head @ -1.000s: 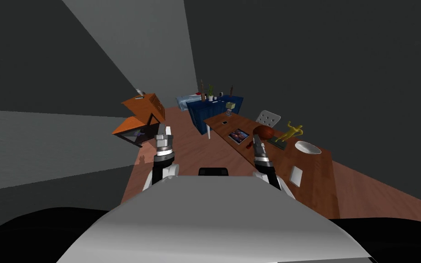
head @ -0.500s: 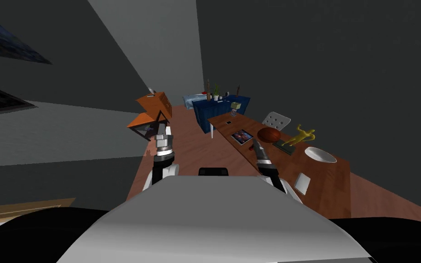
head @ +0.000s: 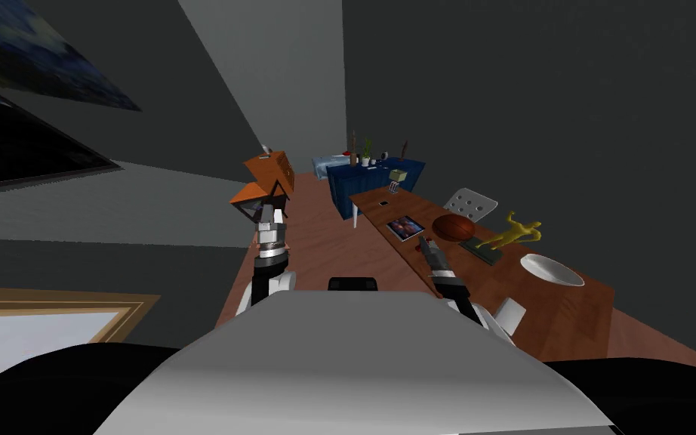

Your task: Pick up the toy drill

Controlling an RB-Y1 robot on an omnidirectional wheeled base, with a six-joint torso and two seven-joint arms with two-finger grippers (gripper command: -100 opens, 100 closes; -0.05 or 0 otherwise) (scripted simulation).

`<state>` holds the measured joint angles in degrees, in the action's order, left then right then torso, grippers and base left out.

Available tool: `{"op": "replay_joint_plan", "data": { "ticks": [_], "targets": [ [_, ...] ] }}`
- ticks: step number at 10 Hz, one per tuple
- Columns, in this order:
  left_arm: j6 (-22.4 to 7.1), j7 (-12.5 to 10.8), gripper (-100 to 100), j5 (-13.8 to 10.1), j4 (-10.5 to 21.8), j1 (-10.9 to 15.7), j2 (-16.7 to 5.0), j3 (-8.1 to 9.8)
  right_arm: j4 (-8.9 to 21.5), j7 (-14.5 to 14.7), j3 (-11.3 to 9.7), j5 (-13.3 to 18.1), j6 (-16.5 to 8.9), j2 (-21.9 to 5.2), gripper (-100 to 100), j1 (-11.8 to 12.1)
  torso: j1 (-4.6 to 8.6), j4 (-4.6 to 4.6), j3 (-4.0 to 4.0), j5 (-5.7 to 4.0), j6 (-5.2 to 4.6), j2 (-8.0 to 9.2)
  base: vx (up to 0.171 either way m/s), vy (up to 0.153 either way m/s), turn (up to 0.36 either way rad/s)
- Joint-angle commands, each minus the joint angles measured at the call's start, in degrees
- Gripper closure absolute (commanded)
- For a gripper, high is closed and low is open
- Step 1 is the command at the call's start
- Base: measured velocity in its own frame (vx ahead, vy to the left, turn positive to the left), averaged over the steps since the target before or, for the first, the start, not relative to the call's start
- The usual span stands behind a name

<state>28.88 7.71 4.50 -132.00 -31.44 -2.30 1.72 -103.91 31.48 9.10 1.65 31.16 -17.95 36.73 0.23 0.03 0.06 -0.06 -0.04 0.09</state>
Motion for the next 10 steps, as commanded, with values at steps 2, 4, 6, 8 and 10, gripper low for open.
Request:
{"op": "replay_joint_plan", "data": {
  "ticks": [2,4,6,8,10],
  "targets": [
    [0.0,0.0,0,0.0,0.0,0.0,0.0,0.0,2.5,4.0,0.6,0.8,-0.4,-1.1,-100,0.5,-0.06,-0.01,-0.04,0.01,-0.01,-0.07,-0.026,-0.019,0.131],
    [0.0,0.0,0,0.0,0.0,0.0,0.0,0.0,4.5,7.1,1.2,1.4,-0.8,-2.2,-100,1.0,-0.04,-0.01,-0.02,0.01,0.0,-0.03,-0.05,-0.03,0.208],
    [0.0,0.0,0,0.0,0.0,0.0,0.0,0.0,6.6,10.2,1.8,1.9,-1.1,-3.3,-100,1.6,0.04,0.01,0.01,-0.01,-0.01,0.02,-0.06,-0.039,0.197],
    [0.0,0.0,0,0.0,0.0,0.0,0.0,0.0,6.6,12.5,1.8,1.9,-1.1,-3.3,-100,1.6,0.02,0.01,0.01,0.0,-0.01,0.02,-0.036,-0.021,0.061],
    [0.0,0.0,0,0.0,0.0,0.0,0.0,0.0,8.7,16.1,2.4,2.5,-1.5,-4.3,-100,2.2,-0.05,-0.01,-0.03,0.01,0.02,-0.06,-0.04,-0.017,0.187]
  ]
}}
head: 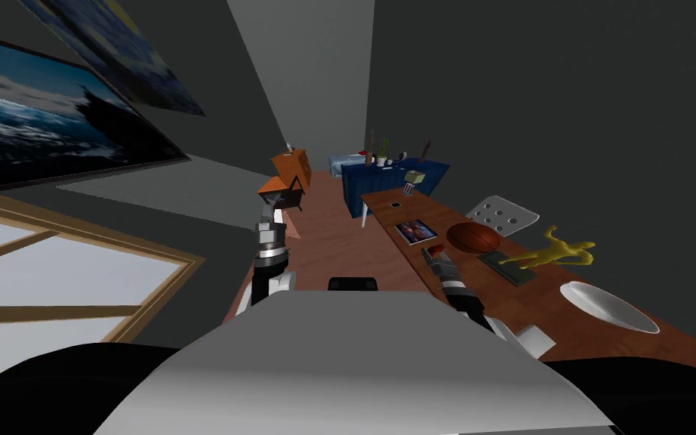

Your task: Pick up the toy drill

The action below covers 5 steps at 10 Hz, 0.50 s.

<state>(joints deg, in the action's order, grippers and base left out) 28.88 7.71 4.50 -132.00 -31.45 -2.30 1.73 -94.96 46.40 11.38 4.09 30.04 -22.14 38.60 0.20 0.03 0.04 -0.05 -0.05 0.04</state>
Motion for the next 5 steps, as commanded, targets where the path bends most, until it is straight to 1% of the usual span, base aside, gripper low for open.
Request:
{"op": "replay_joint_plan", "data": {
  "ticks": [1,2,3,4,5],
  "targets": [
    [0.0,0.0,0,0.0,0.0,0.0,0.0,0.0,1.9,2.9,0.6,0.7,-0.8,-1.1,-100,0.9,0.0,0.0,0.0,0.0,0.0,0.0,-0.072,-0.029,0.3],
    [0.0,0.0,0,0.0,0.0,0.0,0.0,0.0,1.9,4.8,0.6,0.7,-0.8,-1.1,-100,0.9,0.04,0.02,0.04,-0.01,0.04,0.08,-0.062,-0.03,0.144],
    [0.0,0.0,0,0.0,0.0,0.0,0.0,0.0,4.0,6.6,1.1,1.3,-1.1,-2.1,-100,1.5,0.04,0.02,0.05,-0.01,-0.02,0.08,-0.057,-0.028,0.249],
    [0.0,0.0,0,0.0,0.0,0.0,0.0,0.0,4.0,8.3,1.1,1.3,-1.1,-2.1,-100,1.5,0.07,0.01,0.04,-0.02,0.03,0.07,-0.048,-0.03,0.142],
    [0.0,0.0,0,0.0,0.0,0.0,0.0,0.0,6.0,10.0,1.7,1.9,-1.5,-3.1,-100,2.1,0.06,0.01,0.02,-0.01,-0.02,0.04,-0.055,-0.028,0.264]
  ]
}}
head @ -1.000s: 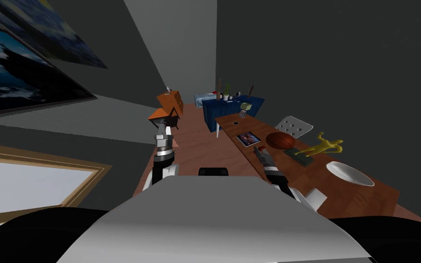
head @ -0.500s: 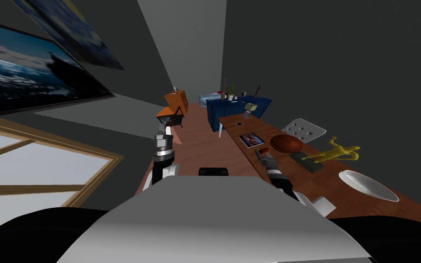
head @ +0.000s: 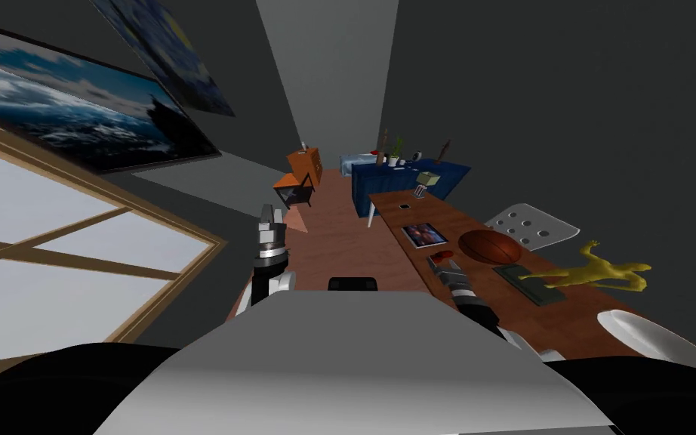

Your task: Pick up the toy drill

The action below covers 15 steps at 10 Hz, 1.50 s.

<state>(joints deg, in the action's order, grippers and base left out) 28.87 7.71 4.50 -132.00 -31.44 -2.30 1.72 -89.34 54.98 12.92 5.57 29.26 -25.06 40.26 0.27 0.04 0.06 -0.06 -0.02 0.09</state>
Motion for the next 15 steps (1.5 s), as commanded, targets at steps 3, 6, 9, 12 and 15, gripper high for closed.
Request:
{"op": "replay_joint_plan", "data": {
  "ticks": [3,6,9,12,15],
  "targets": [
    [0.0,0.0,0,0.0,0.0,0.0,0.0,0.01,2.5,5.7,0.6,1.0,-1.0,-1.1,-100,1.0,-0.08,-0.01,-0.04,0.0,-0.05,-0.08,-0.044,-0.017,0.115],
    [0.0,0.0,0,0.0,0.0,0.0,0.0,0.0,4.4,10.3,1.1,1.6,-1.4,-2.1,-100,1.6,-0.05,0.0,-0.01,0.01,0.0,-0.01,-0.053,-0.016,0.193],
    [0.0,0.0,0,0.0,0.0,0.0,0.0,0.0,6.4,14.3,1.6,2.2,-1.7,-3.0,-100,2.1,-0.04,-0.01,-0.05,0.0,0.01,-0.08,-0.038,-0.015,0.131],
    [0.0,0.0,0,0.0,0.0,0.0,0.0,0.01,10.0,19.5,2.4,3.2,-2.2,-4.9,-100,3.1,-0.02,-0.01,-0.03,-0.01,-0.06,-0.06,-0.052,-0.018,0.208],
    [0.0,0.0,0,0.0,0.0,0.0,0.0,0.0,11.7,24.2,2.8,3.7,-2.4,-5.9,-100,3.5,-0.04,-0.01,-0.04,0.01,-0.01,-0.07,-0.042,-0.014,0.168]
  ]
}}
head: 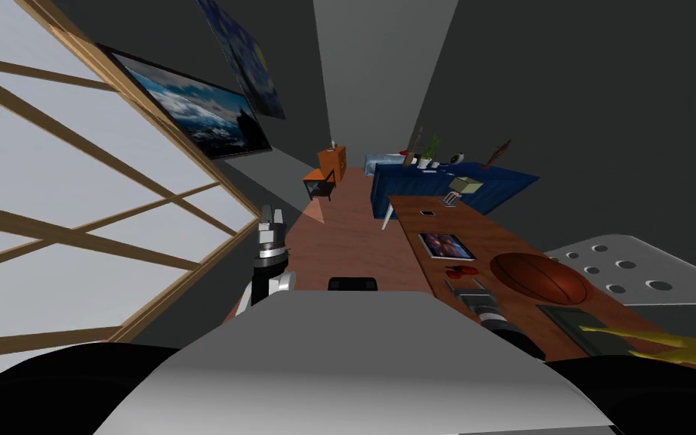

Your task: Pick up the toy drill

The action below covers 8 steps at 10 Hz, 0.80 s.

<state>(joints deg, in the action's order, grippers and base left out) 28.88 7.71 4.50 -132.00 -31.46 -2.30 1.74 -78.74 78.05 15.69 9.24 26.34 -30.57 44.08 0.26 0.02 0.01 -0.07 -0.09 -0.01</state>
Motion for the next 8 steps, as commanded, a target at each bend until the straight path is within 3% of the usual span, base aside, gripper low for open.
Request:
{"op": "replay_joint_plan", "data": {
  "ticks": [1,8],
  "targets": [
    [0.0,0.0,0,0.0,0.0,0.0,0.0,0.0,2.8,2.9,0.4,0.5,0.3,-1.3,-100,0.0,0.0,0.0,0.0,0.0,0.0,0.0,-0.036,-0.011,0.203],
    [0.0,0.0,0,0.0,0.0,0.0,0.0,0.0,7.2,13.5,1.2,1.6,-0.1,-4.1,-100,0.9,0.02,0.0,-0.01,0.0,0.03,-0.02,-0.041,-0.016,0.156]
  ]
}}
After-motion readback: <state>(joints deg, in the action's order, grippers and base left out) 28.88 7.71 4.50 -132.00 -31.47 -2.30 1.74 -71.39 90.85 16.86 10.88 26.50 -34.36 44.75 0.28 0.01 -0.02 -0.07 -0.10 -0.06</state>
